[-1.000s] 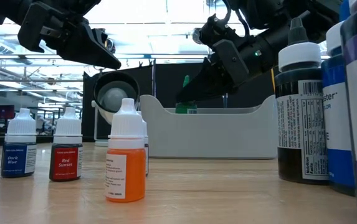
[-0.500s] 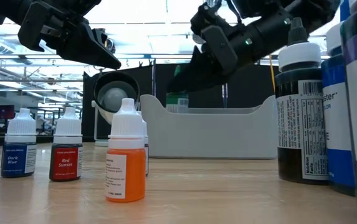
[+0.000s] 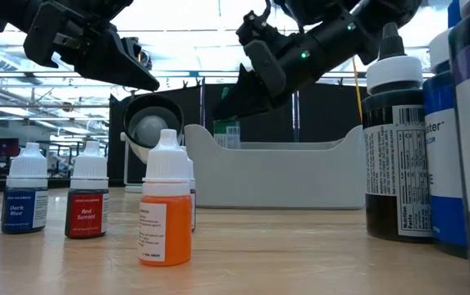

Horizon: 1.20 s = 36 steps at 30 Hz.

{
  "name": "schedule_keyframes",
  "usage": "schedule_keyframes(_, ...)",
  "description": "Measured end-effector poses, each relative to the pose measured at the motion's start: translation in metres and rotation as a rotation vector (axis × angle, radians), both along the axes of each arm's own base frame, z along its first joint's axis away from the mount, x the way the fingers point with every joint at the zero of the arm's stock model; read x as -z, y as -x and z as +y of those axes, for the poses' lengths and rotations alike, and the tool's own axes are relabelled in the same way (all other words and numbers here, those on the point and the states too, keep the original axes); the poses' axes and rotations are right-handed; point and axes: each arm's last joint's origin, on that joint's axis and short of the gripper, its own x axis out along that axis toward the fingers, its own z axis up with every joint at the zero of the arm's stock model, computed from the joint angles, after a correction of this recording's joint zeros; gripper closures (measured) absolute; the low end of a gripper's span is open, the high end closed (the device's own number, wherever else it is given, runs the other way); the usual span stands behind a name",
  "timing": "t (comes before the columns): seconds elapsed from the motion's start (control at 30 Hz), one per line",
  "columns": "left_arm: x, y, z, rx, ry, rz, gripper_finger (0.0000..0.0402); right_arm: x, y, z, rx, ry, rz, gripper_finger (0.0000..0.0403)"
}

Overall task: Pick & Place food coloring
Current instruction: Adjust the large green food coloring bottle on the white bin

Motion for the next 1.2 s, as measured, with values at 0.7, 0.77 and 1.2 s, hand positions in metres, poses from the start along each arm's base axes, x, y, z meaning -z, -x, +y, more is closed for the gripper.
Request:
schedule_keyframes(0.7, 0.0, 0.0, 0.0, 0.001, -0.001, 0.002, 0.0382, 0.023, -0.013, 0.001, -0.017, -0.069, -0.043, 0.0288)
schedule_keyframes(0.77, 0.0, 0.0, 0.0, 0.001, 0.0, 0.0, 0.0382, 0.028, -0.014, 0.001, -0.012, -0.069, -0.04, 0.0285)
schedule_keyframes(1.2, 0.0, 0.0, 0.0, 0.002, 0.0, 0.002, 0.0382, 0.029, -0.015, 0.001, -0.038, -0.029, -0.044, 0.028)
